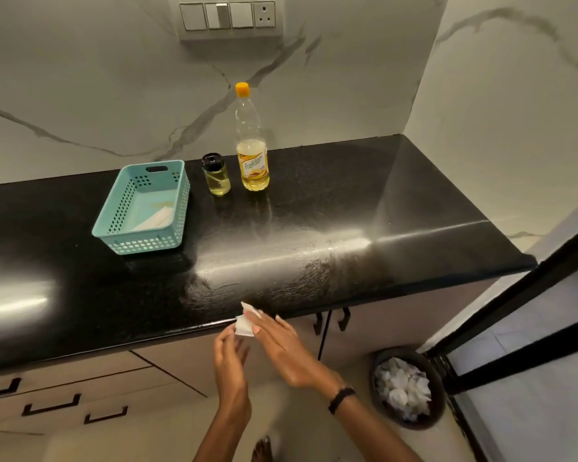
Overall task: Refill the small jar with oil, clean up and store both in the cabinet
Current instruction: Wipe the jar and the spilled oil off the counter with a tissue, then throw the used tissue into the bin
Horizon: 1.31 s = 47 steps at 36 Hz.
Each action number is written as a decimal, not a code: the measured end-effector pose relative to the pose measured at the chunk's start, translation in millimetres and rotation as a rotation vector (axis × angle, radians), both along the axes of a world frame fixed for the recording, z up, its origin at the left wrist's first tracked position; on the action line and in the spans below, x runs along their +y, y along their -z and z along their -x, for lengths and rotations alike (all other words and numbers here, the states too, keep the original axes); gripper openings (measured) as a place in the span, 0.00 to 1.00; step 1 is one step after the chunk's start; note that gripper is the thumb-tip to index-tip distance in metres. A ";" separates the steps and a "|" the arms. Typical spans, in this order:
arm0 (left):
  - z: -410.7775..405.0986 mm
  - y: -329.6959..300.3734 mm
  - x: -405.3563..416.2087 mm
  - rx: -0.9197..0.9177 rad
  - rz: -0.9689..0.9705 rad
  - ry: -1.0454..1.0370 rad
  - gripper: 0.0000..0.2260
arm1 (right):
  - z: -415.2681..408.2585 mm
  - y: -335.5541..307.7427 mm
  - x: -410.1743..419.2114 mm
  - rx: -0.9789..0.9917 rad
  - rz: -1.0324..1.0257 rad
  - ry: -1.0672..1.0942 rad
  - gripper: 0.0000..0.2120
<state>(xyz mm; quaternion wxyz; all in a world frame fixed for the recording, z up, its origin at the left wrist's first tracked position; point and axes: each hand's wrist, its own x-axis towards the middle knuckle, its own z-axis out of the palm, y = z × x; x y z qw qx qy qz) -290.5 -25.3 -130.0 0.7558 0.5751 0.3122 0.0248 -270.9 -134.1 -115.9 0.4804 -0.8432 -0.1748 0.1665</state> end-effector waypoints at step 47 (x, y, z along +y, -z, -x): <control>18.8 -15.1 -317.2 0.231 0.474 0.645 0.11 | 102.8 10.3 -294.7 0.013 -0.446 0.956 0.14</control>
